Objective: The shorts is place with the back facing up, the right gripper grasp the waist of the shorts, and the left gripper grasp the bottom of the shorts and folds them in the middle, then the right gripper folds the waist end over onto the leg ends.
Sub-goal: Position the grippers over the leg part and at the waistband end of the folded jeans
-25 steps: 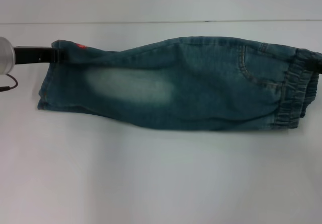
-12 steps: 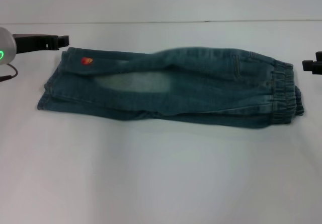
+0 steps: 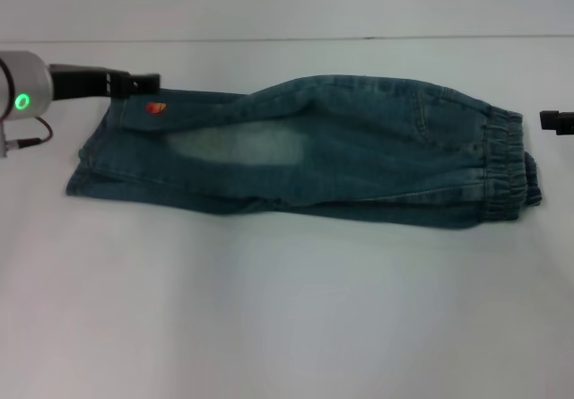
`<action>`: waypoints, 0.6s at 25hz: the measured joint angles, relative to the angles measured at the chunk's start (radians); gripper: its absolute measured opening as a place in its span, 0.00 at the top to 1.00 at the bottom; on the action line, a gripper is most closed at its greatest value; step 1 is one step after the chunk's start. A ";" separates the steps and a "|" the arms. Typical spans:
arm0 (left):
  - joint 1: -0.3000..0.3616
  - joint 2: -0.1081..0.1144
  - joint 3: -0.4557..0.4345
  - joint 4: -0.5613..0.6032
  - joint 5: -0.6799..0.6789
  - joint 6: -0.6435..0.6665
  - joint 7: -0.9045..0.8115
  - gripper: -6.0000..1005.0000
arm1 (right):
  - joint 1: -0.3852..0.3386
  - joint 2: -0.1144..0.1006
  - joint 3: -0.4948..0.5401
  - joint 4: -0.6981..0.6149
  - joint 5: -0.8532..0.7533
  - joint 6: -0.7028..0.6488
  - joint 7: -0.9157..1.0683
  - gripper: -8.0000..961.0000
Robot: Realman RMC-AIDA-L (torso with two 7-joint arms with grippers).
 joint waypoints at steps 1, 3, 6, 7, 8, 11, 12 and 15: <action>0.000 0.000 0.006 0.001 0.000 0.013 0.003 0.23 | -0.001 0.000 -0.002 -0.001 0.000 -0.002 0.003 0.07; 0.001 0.001 0.024 0.012 0.001 0.064 0.025 0.19 | -0.004 0.000 -0.002 -0.008 0.000 -0.017 0.009 0.06; 0.006 0.001 0.039 0.040 0.009 0.114 0.084 0.14 | -0.008 -0.001 0.008 -0.018 0.004 -0.068 0.011 0.05; 0.011 -0.001 0.047 0.052 0.010 0.120 0.104 0.12 | -0.009 -0.002 0.011 -0.022 0.005 -0.082 0.010 0.04; 0.020 -0.002 0.064 0.067 0.011 0.122 0.130 0.11 | -0.011 -0.001 0.014 -0.033 0.006 -0.103 0.009 0.04; 0.046 -0.003 0.133 0.088 0.013 0.084 0.179 0.07 | -0.028 0.015 0.016 -0.079 0.018 -0.174 -0.007 0.04; 0.051 -0.003 0.156 0.089 0.016 0.065 0.194 0.07 | -0.036 0.023 0.016 -0.093 0.032 -0.205 -0.025 0.04; 0.053 -0.006 0.204 0.079 0.032 0.006 0.237 0.07 | -0.073 0.046 0.017 -0.124 0.116 -0.317 -0.120 0.04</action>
